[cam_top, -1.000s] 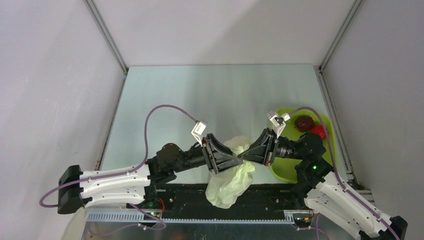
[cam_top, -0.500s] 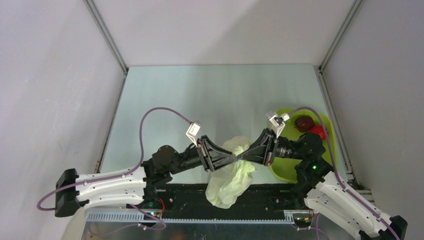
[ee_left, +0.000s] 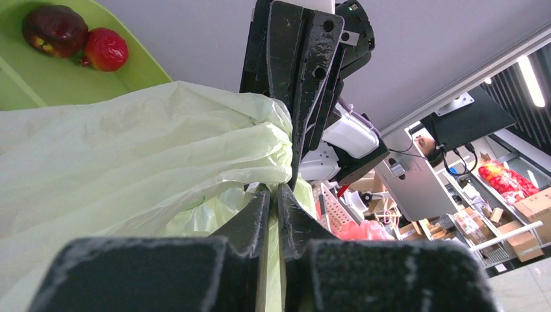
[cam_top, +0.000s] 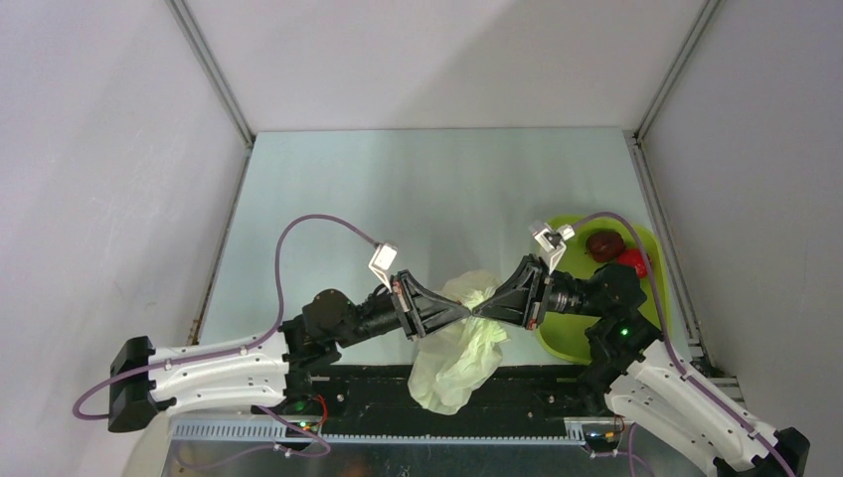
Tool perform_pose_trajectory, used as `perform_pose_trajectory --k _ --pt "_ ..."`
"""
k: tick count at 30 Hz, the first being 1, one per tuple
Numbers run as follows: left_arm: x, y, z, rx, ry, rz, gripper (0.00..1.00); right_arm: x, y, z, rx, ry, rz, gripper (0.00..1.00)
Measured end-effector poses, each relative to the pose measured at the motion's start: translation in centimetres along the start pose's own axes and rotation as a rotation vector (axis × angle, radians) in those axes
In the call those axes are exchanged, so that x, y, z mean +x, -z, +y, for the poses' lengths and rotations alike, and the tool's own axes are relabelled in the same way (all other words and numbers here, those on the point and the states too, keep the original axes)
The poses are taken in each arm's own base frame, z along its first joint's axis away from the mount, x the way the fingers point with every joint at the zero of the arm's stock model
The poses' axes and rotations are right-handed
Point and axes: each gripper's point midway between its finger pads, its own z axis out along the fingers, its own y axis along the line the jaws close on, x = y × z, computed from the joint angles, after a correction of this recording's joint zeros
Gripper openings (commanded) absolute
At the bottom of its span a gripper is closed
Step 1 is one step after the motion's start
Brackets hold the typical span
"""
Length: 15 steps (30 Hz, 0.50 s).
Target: Place the fake fruits into the plastic bag and tie a complex knot
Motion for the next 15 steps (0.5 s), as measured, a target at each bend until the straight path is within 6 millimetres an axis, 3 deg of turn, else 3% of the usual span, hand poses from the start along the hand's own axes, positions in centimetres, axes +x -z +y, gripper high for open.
perform_pose_trajectory --k 4,8,15 --pt "-0.07 0.06 0.05 -0.004 0.000 -0.003 0.06 0.02 -0.01 -0.03 0.001 -0.001 0.001 0.00" --pt "-0.04 0.28 0.13 -0.006 -0.001 -0.003 0.17 0.06 -0.02 -0.06 0.000 -0.002 0.002 0.00" --pt "-0.46 0.57 -0.14 -0.001 -0.002 -0.016 0.20 0.06 -0.02 -0.02 -0.002 -0.002 0.003 0.00"
